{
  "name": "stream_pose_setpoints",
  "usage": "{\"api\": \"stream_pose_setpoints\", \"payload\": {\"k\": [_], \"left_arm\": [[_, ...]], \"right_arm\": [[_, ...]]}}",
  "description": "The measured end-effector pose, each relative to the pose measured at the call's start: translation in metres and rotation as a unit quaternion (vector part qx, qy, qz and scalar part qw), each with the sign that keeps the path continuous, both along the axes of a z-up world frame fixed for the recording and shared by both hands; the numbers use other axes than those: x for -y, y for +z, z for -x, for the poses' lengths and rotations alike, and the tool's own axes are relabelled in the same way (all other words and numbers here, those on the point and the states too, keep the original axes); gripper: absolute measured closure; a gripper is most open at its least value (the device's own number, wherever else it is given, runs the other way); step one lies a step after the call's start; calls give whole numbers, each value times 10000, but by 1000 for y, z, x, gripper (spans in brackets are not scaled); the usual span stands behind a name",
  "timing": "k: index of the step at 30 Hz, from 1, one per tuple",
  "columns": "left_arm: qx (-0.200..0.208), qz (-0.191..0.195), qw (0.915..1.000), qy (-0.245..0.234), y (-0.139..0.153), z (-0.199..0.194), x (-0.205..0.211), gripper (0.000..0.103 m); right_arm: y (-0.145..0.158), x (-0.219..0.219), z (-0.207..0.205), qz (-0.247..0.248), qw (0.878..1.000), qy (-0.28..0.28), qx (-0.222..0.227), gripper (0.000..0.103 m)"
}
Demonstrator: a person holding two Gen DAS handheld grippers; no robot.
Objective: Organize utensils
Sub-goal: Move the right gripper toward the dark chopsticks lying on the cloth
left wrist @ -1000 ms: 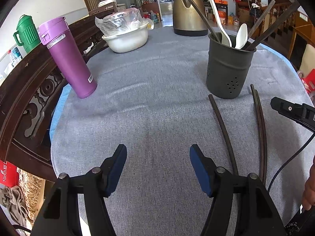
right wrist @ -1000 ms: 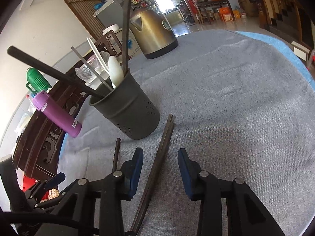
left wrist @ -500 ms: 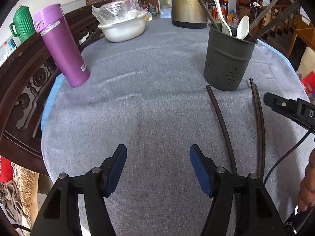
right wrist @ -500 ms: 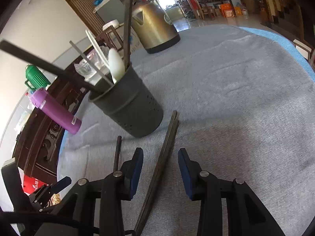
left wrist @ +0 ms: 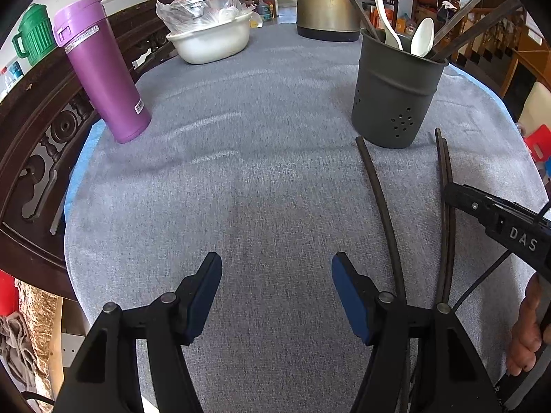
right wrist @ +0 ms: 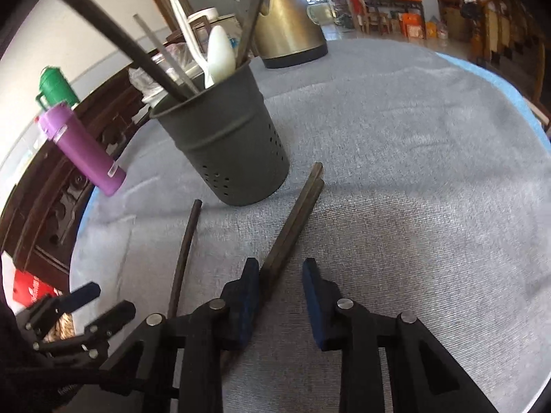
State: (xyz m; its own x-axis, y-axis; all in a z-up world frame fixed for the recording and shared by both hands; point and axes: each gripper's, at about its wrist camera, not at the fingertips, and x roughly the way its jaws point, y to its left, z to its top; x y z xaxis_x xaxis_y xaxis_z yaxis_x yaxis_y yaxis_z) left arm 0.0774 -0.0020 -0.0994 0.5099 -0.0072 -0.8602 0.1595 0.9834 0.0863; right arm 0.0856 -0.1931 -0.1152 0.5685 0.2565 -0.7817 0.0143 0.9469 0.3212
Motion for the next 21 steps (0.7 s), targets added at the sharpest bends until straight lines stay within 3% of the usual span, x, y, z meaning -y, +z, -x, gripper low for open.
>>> {"api": "stream_pose_setpoints", "payload": {"k": [12,16,21], "left_arm": [[-214,87,9997,-92,-7,-2,6,36],[-203,83,9996,-165,-5,-16,12,36],[-428,533,9977,-44,1,-48,11,36]], "right_arm": [[4,39,33,259,9995,-129,-134,76],[10,62,30,-298,9983,-432,-263,72],[16,75,11,-853,9929,-700,-444,72]]}}
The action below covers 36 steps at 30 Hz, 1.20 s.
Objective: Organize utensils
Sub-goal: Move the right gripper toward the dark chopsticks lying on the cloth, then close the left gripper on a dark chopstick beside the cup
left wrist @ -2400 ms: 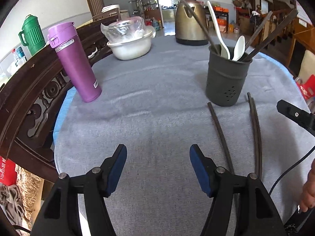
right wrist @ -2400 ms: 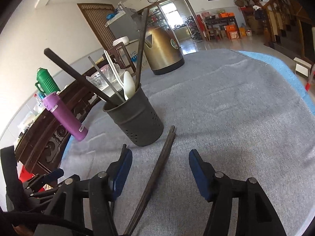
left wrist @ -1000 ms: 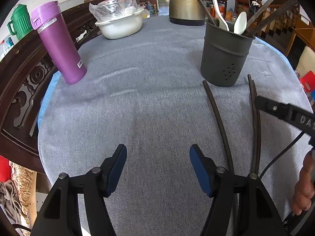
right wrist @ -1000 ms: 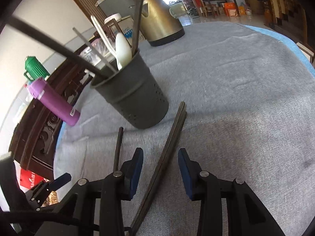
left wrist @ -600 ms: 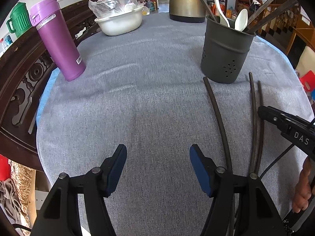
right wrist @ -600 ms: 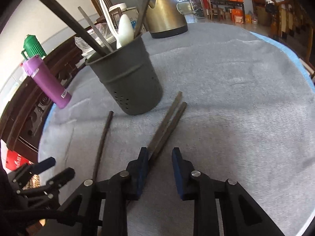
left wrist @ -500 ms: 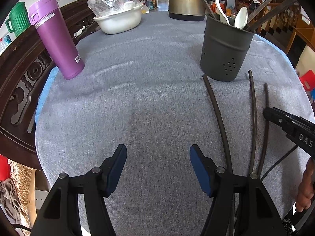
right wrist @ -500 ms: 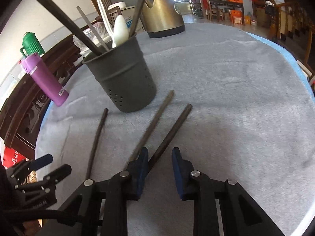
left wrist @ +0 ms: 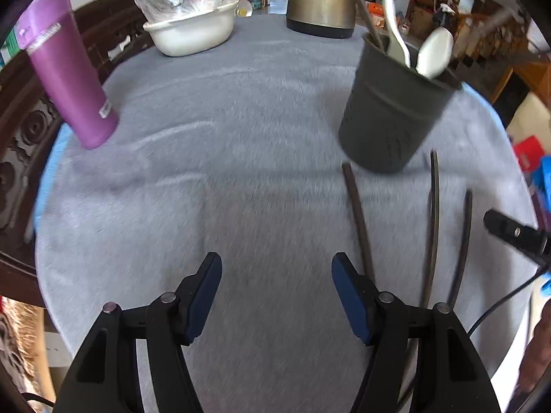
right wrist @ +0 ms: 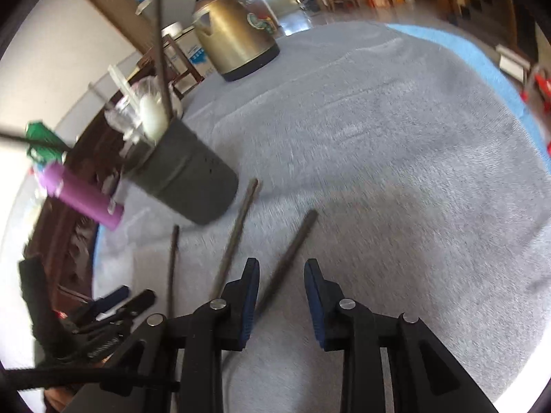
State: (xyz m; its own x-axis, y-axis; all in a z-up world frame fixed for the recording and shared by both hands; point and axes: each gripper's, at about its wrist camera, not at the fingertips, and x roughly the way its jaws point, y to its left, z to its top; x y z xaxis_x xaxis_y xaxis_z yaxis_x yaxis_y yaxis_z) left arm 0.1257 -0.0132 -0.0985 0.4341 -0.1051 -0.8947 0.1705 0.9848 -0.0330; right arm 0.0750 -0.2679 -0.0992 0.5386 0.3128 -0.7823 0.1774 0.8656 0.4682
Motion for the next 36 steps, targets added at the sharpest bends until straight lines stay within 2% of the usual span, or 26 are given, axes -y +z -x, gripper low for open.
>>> {"api": "stream_pose_setpoints", "payload": {"k": [9,12,13,17,18,20,22,23,25,30,33,36], "left_arm": [[-259,537,9981,140,2,-41,14,36],[-347,661,9972,96,-1,-49,22,41],[-381,695,9968,69,-2,-51,24,47],[-260,583,9979,-63,-1,-52,36,49],[-221,566,9981,-99,0,-52,38,52],[-150,481,9986,-165,0,-55,42,70],[-76,399,9989,-248,0,-57,45,79],[-75,456,9984,-318,0,-57,46,86],[-70,552,9975,-436,-1,-57,48,93],[-46,433,9970,-647,-1,-38,48,95],[-232,284,9970,-677,-6,-27,39,95],[-267,334,9962,-759,-8,-12,27,95]], "right_arm": [[-15,0,-32,-157,9957,-518,-751,72],[-13,-6,-34,154,9960,-533,-697,74],[-13,-9,-35,239,9959,-525,-691,74],[-11,-23,-37,822,9939,-372,-641,80],[-11,-26,-37,960,9929,-328,-628,81],[-9,-32,-37,1205,9906,-248,-599,85],[-8,-39,-37,1457,9878,-126,-541,86],[-8,-40,-37,1534,9868,-80,-520,86],[-8,-42,-35,1671,9848,27,-465,86],[-7,-46,-24,1787,9824,295,-447,86],[-4,-42,-17,1768,9820,355,-567,86],[-5,-39,-17,1791,9801,392,-768,85]]}}
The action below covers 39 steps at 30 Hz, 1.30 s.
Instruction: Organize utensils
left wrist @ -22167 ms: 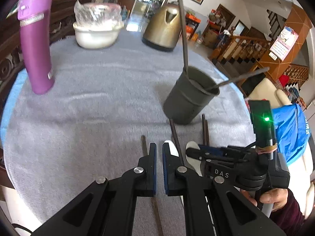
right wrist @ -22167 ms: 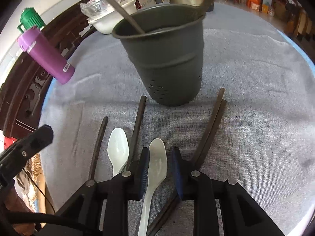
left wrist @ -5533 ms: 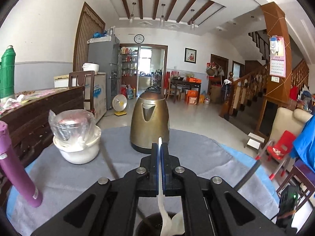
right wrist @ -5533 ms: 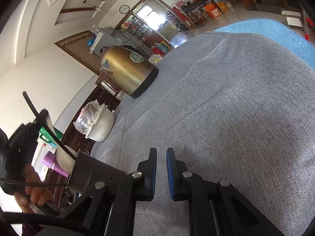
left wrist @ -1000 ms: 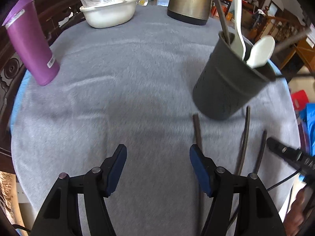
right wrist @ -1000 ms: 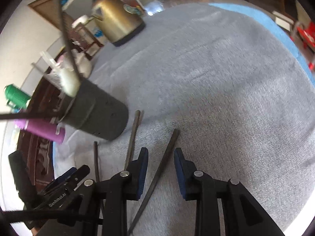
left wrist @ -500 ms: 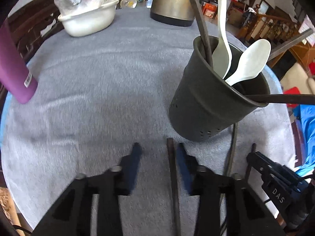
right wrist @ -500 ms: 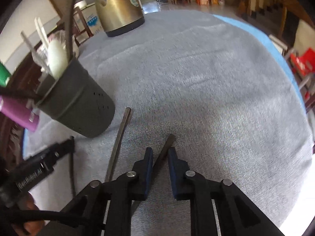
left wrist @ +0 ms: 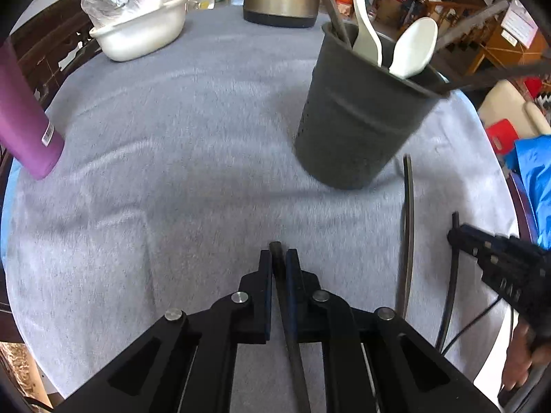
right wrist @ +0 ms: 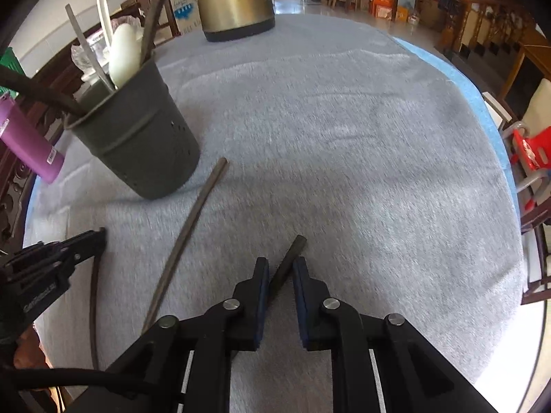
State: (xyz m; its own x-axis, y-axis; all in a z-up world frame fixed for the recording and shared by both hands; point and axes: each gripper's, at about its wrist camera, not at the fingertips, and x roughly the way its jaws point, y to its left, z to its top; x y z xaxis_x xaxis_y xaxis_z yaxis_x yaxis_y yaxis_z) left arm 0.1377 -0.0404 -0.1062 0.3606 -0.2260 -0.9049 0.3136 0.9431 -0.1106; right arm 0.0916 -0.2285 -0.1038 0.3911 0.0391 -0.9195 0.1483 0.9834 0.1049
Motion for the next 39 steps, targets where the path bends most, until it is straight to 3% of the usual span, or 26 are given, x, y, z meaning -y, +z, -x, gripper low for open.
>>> {"api": "stream_pose_setpoints", "payload": {"k": [10,18,25,33,39], "left_arm": [[-279,29,9996,43,-3,-13,-7,94],[-173,-152,9997,-2,-7,-16,11,94],[-152,127,9996,179,-5,-11,-1,96],[525,496,9961,512,48,-3,-24,96],[1224,760,9871,706,99,7,-42,97]], "right_arm": [[1,-5,-6,204,9990,-64,-397,85],[2,-13,0,340,9990,-124,-279,87],[10,-4,12,-396,9988,-296,62,91],[46,9,24,-768,9919,-482,892,93],[76,15,38,-982,9807,-511,1613,94]]}}
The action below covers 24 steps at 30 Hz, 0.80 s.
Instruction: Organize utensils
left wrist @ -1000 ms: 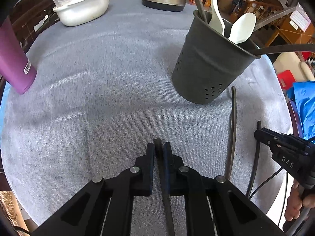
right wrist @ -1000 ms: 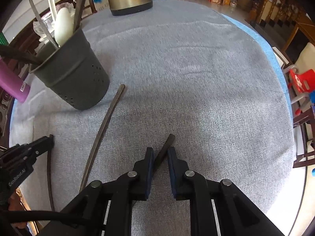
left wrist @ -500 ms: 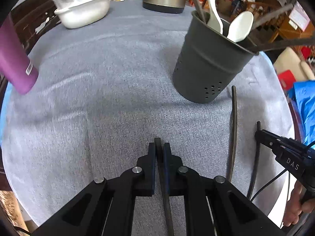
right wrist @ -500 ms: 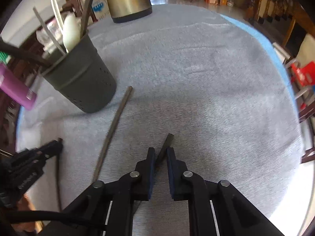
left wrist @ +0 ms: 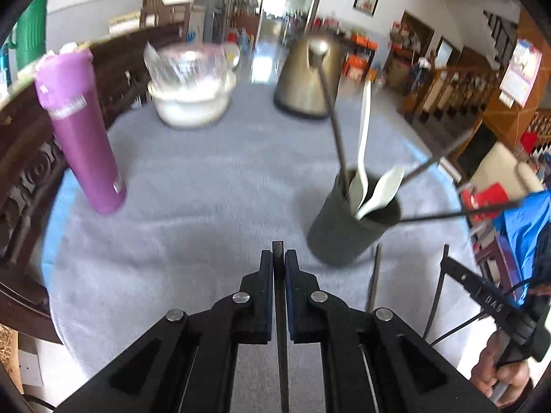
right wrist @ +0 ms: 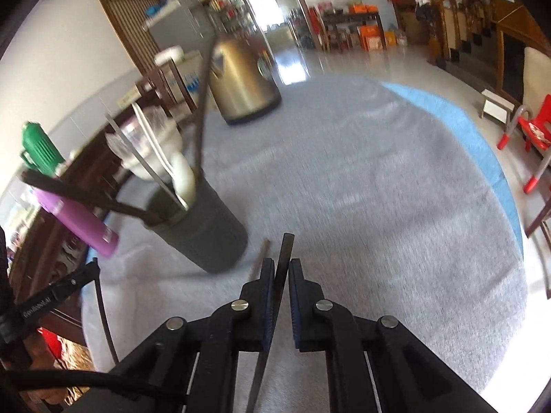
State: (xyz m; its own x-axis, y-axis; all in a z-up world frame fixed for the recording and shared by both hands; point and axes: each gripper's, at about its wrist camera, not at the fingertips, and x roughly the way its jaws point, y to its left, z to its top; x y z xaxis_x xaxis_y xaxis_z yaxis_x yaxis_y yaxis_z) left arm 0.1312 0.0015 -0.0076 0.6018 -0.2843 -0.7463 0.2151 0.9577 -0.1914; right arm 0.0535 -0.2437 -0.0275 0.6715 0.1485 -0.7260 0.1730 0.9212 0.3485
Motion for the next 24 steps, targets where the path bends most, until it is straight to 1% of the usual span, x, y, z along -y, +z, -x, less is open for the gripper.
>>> {"api": "stream_pose_setpoints", "payload": {"k": [2,5,8,9,11,14,17,19,20,24], "left_arm": [[199,138,9997,37,19,4,-8,97],[522,314,9981,79,38,12,-8,97],[833,434,9955,89,51,20,-9,97],[937,423,9946,107,55,22,-9,97],[1099,417,9930,148,62,27,-9,97],[1233,423,9914,138,67,33,-9,97],[1333,317,9905,116,68,39,-7,97],[1440,263,9892,115,70,44,-5,97],[1472,258,9887,105,70,46,-4,97],[1621,187,9866,15,72,54,-2,97]], "right_arm": [[11,4,3,-29,9997,-27,231,95],[25,5,8,-88,9983,-102,572,95],[36,7,10,-78,9961,-177,861,95],[37,7,8,-36,9961,-159,871,95],[38,10,4,95,9971,-200,724,95],[30,21,-1,-134,9986,-208,471,94],[12,35,-9,-494,9985,-209,-84,93],[-5,41,-15,-759,9956,-219,-497,88],[-11,42,-17,-788,9946,-221,-644,86],[-35,40,-19,-758,9907,-186,-1118,85]]}}
